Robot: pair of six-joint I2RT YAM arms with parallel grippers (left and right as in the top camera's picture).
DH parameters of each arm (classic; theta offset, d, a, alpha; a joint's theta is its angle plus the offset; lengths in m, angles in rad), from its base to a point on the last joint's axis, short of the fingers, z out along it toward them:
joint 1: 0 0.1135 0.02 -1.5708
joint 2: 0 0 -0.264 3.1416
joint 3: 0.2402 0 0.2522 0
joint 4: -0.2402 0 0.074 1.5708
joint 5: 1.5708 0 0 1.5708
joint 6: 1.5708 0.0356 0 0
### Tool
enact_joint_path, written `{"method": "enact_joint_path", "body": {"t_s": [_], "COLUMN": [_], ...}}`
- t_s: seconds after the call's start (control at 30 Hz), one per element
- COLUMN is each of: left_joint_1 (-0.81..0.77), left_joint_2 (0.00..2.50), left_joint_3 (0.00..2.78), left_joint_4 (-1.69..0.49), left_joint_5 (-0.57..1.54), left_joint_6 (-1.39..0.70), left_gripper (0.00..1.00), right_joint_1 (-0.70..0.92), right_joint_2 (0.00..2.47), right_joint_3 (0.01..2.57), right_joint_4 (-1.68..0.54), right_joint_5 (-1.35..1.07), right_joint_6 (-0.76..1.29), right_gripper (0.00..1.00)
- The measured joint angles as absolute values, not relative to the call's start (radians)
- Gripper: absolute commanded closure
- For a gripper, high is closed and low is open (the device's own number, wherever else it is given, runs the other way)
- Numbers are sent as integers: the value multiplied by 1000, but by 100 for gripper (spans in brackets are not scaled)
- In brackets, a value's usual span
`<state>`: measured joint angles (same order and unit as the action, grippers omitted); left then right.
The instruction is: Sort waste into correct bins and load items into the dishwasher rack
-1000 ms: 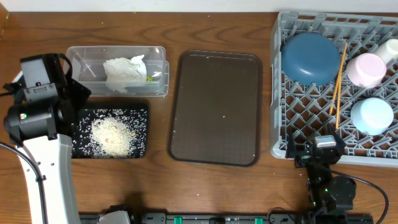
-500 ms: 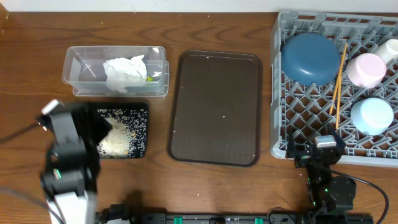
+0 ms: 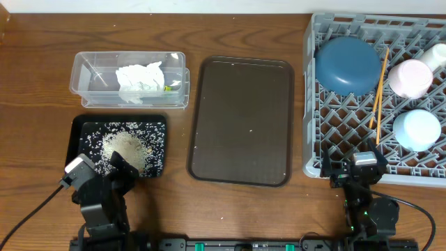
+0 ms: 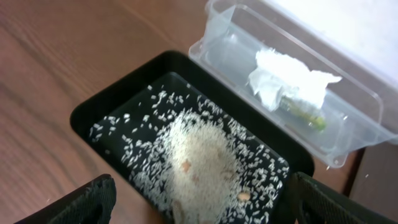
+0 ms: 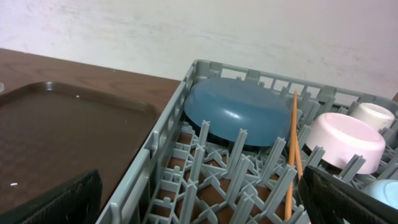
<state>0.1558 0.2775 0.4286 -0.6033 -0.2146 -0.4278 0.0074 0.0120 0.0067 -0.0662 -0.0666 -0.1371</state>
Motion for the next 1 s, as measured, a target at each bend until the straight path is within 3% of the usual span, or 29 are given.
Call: {"method": "enact_joint_path", "body": {"t_s": [0.43, 1.0], "left_joint_1": [155, 50], "left_joint_2": [108, 10], "left_joint_3": [186, 29], "left_joint_4": [-237, -22], "left_joint_5": [-196, -139], "left_joint_6": [-420, -305], "left_gripper": [10, 10], "right_joint_1": [8, 7], "right_joint_2": [12, 12], "right_joint_3": [7, 7], "right_joint_4": [-66, -66], "right_joint_5": [-67, -67], "right_joint_6": [-137, -138], "right_gripper": [1, 1]}}
